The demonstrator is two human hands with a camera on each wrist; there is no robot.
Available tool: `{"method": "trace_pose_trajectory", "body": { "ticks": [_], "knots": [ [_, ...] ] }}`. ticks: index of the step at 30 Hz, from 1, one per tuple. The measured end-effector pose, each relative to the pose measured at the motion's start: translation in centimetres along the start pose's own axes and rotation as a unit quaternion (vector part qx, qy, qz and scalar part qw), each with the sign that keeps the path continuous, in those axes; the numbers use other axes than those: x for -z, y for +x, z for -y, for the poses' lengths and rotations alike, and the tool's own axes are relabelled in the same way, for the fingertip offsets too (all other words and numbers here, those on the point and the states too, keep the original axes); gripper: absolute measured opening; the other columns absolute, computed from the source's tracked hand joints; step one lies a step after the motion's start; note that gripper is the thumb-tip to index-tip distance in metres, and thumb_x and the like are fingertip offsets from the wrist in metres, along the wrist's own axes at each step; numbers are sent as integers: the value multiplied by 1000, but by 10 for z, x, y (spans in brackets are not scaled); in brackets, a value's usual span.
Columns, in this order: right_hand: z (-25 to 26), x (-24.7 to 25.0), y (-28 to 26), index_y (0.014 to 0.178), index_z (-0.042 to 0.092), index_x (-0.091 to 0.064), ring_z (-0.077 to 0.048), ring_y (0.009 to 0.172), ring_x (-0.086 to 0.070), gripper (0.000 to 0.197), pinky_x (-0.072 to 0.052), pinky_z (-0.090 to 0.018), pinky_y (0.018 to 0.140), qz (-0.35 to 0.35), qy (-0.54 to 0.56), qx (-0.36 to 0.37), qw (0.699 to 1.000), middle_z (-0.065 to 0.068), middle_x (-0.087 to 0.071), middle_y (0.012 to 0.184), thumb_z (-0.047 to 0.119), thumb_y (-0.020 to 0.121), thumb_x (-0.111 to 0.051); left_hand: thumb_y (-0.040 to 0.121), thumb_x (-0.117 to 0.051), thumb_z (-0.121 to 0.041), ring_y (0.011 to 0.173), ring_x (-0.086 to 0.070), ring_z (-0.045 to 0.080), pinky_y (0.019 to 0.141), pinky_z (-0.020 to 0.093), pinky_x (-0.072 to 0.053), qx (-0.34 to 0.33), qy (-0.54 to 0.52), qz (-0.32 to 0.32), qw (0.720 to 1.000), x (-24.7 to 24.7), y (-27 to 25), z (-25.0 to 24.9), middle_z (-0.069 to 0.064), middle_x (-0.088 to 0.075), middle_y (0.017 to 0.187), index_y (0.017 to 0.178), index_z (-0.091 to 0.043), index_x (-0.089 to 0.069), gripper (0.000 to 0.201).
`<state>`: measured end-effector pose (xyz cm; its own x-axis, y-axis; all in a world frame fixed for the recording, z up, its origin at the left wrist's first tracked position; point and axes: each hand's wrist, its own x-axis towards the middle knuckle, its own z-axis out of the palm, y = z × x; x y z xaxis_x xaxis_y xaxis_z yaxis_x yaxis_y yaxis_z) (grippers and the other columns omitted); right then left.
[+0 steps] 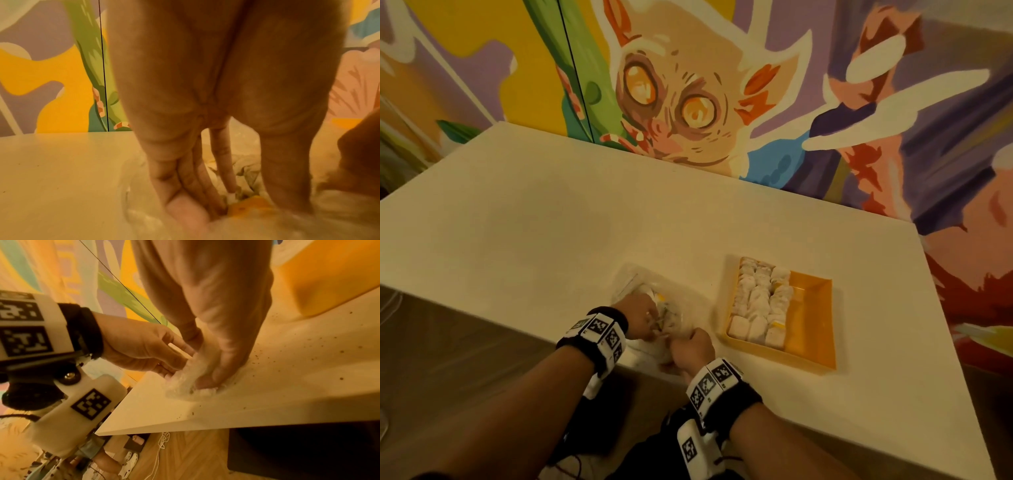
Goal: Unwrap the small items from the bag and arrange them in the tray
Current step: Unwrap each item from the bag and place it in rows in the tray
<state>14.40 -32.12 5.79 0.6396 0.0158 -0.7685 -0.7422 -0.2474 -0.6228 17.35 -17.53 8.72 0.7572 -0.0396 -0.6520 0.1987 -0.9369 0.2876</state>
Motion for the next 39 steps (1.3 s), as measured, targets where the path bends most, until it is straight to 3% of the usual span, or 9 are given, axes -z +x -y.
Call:
{"method": "trace_pose_trajectory", "body": {
  "ticks": [3, 8, 11, 16, 23, 25, 28, 32, 39],
  "knots": [
    [0, 0, 1, 108, 12, -52, -35, 101, -60, 25, -59, -38, 57, 16, 63, -17, 998, -13, -57, 113, 18, 86, -61, 81, -76, -21, 115, -55, 22, 92, 25, -44, -38, -5, 5, 999, -1, -4, -2, 3, -56, 129, 131, -14, -55, 55],
    [-3, 5, 3, 119, 11, -46, -34, 104, -56, 29, -50, -29, 51, 30, 101, -32, 994, -16, -53, 120, 6, 91, -42, 69, -80, -40, 103, -57, 23, 92, 34, -48, -66, 5, -13, 998, -11, 2, 1, -2, -62, 106, 106, -24, -62, 44],
    [-3, 10, 2, 122, 10, -45, -30, 86, -53, 31, -46, -29, 49, 32, 110, -43, 992, -19, -53, 120, 4, 92, -37, 67, -73, -51, 95, -55, 25, 91, 38, -47, -82, 21, -41, 996, -18, 8, 5, -6, -59, 91, 77, -33, -51, 29],
    [2, 22, 4, 109, 3, -46, -27, 70, -47, 22, -42, -30, 51, 12, 97, -69, 993, -14, -47, 92, -2, 91, -35, 87, -69, -28, 98, -59, 19, 85, 28, -46, -97, -48, -18, 994, -8, 0, -1, 5, -66, 112, 109, -13, -70, 26],
    [8, 19, -5, 114, 1, -51, -29, 65, -55, 24, -43, -29, 50, 50, 93, -74, 992, -18, -52, 95, 1, 92, -42, 92, -61, -24, 70, -50, 13, 67, 26, -41, -95, -42, -69, 992, -6, -1, 1, 10, -61, 82, 71, -16, -59, 22],
    [10, 18, -6, 111, 2, -59, -32, 80, -58, 24, -49, -30, 52, 71, 102, -71, 990, -18, -57, 101, -1, 87, -54, 86, -64, -37, 65, -47, 14, 63, 26, -39, -110, -10, -65, 992, -12, -1, 0, 12, -61, 81, 74, -13, -56, 28],
    [10, 15, -8, 112, 4, -62, -33, 94, -59, 37, -54, -33, 53, 77, 99, -56, 990, -15, -62, 111, 2, 77, -73, 74, -65, -55, 86, -59, 16, 83, 32, -50, -112, 46, -81, 989, -22, 0, -4, -1, -65, 92, 87, -19, -63, 38],
    [5, 13, -3, 119, 2, -55, -34, 88, -59, 31, -53, -33, 49, 48, 122, -59, 990, -18, -59, 112, 4, 89, -57, 87, -59, -41, 107, -54, 23, 91, 30, -41, -102, 60, -93, 989, -28, 2, -11, 5, -63, 110, 98, -15, -62, 29],
    [4, 19, -2, 105, 0, -60, -28, 85, -56, 34, -54, -32, 53, 90, 82, -67, 990, -14, -56, 97, -20, 78, -58, 88, -54, -23, 89, -59, 22, 71, 29, -43, -90, -17, -97, 991, -15, 2, 0, 4, -63, 96, 92, -12, -63, 14]
  ]
}}
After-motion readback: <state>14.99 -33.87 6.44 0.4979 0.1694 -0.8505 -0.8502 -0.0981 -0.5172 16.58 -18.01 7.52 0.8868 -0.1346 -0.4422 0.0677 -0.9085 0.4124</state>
